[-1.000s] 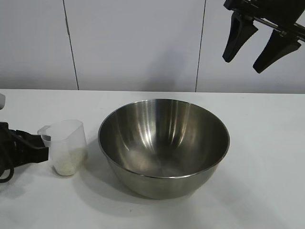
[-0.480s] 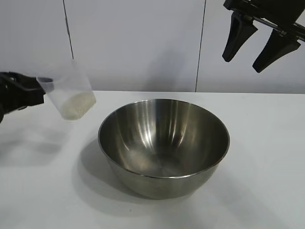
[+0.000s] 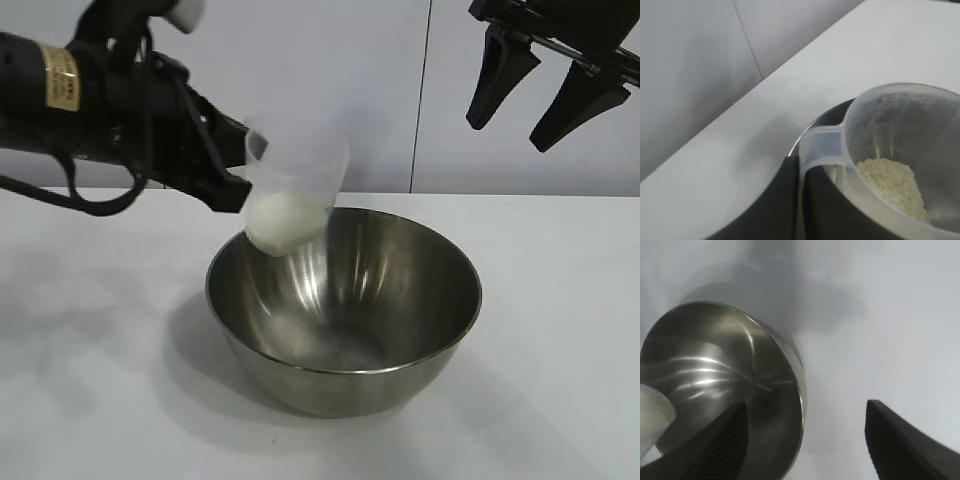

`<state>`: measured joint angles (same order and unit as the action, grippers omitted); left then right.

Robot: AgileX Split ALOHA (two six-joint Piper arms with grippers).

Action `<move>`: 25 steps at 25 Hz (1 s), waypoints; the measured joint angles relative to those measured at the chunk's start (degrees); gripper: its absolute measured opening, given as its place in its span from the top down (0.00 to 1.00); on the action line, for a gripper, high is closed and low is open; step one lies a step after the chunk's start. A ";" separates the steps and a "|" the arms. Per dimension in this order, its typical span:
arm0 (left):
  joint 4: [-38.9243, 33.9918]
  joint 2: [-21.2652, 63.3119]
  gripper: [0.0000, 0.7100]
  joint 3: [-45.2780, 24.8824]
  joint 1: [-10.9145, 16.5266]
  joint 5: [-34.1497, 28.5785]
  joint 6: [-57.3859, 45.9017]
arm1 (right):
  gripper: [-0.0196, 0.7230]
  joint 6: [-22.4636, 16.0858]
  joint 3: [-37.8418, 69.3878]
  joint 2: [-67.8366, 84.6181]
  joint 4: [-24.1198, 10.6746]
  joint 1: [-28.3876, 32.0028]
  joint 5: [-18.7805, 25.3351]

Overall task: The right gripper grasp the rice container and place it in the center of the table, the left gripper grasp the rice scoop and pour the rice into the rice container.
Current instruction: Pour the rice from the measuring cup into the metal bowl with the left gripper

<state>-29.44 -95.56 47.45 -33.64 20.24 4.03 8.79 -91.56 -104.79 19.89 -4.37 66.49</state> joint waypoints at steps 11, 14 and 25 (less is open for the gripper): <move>47.38 -0.49 0.99 1.16 -9.78 3.74 86.38 | 0.35 0.00 0.00 0.00 0.00 0.00 -0.17; 58.73 -0.49 0.99 1.34 -13.15 10.55 108.83 | 0.35 0.00 0.00 0.00 0.00 0.00 -0.44; 58.74 -0.68 0.99 1.34 -15.24 16.82 143.77 | 0.35 0.00 0.00 0.00 0.00 0.00 -0.50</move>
<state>29.29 -96.23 48.79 -48.88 37.07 147.81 8.79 -91.56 -104.79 19.89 -4.37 65.99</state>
